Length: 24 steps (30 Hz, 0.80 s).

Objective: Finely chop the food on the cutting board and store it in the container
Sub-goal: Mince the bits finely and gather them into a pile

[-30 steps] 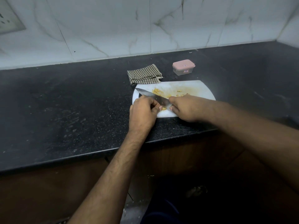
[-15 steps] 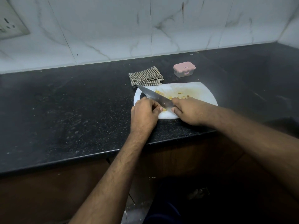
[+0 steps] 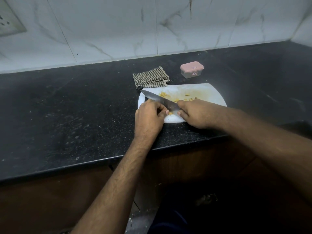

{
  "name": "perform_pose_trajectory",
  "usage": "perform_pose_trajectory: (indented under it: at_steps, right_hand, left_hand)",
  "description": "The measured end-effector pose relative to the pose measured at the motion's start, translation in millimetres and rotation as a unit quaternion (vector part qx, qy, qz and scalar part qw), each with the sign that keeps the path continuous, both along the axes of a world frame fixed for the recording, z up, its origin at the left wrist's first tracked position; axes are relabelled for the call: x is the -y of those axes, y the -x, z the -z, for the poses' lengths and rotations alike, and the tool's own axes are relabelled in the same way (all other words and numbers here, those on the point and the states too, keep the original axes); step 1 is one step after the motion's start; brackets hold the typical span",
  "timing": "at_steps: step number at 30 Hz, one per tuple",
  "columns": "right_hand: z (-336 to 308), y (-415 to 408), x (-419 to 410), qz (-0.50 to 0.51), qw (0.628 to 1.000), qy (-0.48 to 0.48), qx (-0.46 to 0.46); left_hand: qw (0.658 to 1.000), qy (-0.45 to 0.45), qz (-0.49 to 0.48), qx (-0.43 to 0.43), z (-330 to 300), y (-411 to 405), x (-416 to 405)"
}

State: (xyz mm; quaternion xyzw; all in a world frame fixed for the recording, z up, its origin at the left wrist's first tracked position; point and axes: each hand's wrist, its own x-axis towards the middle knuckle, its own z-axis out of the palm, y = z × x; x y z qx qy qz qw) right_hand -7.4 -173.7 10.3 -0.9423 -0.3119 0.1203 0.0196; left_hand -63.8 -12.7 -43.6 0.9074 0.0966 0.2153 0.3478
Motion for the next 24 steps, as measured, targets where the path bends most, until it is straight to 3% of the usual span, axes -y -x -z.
perform_pose_trajectory:
  at_steps: [7,24]
  right_hand:
    - [-6.4,0.3,-6.5,-0.005,0.999,0.035,-0.007]
    - [3.7,0.1,2.4,0.029,0.999,-0.033,-0.010]
  left_hand:
    - [1.000,-0.004,-0.003,-0.006,-0.2,-0.1,0.5]
    - [1.000,-0.001,-0.006,-0.009,-1.0,0.4,0.2]
